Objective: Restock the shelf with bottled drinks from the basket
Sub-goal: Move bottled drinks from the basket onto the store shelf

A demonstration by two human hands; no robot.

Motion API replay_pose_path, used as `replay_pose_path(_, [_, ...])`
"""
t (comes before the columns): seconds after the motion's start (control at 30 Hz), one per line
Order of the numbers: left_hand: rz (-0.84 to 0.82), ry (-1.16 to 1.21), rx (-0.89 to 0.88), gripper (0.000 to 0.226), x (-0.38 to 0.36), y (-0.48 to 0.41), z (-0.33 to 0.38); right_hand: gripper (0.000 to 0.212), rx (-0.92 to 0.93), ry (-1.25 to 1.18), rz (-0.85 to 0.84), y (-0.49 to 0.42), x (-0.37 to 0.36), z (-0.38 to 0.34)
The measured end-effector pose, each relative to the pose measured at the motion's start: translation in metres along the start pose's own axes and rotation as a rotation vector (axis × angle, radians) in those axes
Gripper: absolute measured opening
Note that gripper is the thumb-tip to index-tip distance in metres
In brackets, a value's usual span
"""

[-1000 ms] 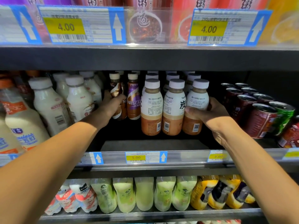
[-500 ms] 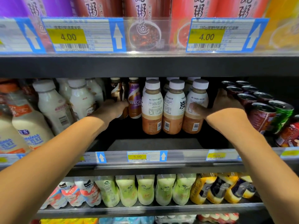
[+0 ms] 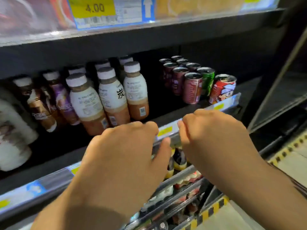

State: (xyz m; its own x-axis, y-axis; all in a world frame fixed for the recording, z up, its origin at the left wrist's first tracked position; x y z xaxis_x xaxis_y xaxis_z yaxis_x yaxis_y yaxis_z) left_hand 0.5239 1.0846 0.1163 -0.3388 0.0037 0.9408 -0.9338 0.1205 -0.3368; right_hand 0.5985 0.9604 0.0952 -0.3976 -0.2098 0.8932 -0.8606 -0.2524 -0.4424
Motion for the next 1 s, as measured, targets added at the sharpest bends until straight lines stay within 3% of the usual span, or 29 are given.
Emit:
replay_pose_path(0.17, [-0.103, 0.085, -0.257, 0.044, -0.045, -0.040, 0.077, 0.020, -0.299, 0.148, -0.068, 0.047, 0.009, 0.095])
replay_pose_path(0.27, [-0.134, 0.151, -0.479, 0.044, -0.068, -0.061, 0.146, 0.026, -0.549, 0.386, -0.235, 0.083, 0.012, 0.158])
replay_pose_path(0.33, [-0.276, 0.191, -0.564, 0.040, -0.080, -0.075, 0.194, 0.028, -0.669, 0.402, -0.276, 0.102, 0.013, 0.198])
replay_pose_path(0.5, [-0.338, 0.228, -0.743, 0.034, -0.139, -0.122, 0.292, 0.021, -0.977, 0.382, -0.313, 0.134, -0.010, 0.303])
replay_pose_path(0.73, [-0.457, 0.261, -0.874, 0.029, -0.283, -0.233, 0.449, 0.024, -1.168, 0.415, -0.490, 0.129, -0.099, 0.491])
replay_pose_path(0.9, [-0.740, 0.208, -0.807, 0.030, -0.395, -0.336, 0.560, 0.020, -1.167, 0.288, -0.662, 0.089, -0.178, 0.633])
replay_pose_path(1.0, [-0.796, 0.150, -0.824, 0.028, -0.451, -0.385, 0.615, 0.026, -1.139, 0.250, -0.772, 0.069, -0.228, 0.700])
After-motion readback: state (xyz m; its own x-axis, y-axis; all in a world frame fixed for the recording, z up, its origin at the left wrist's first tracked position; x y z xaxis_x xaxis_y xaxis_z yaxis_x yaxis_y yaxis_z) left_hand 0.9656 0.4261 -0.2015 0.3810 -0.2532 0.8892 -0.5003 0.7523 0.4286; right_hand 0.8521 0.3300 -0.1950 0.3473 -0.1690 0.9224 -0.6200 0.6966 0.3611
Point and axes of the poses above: each hand's wrist, its own y-axis away from the middle knuckle, its own x-axis out of the back of the hand, z = x × y, the point moved 3 cm from there along -y, towards the middle knuckle, and after that the axes turned 15 degrees about -x, right-handed, at the moved point
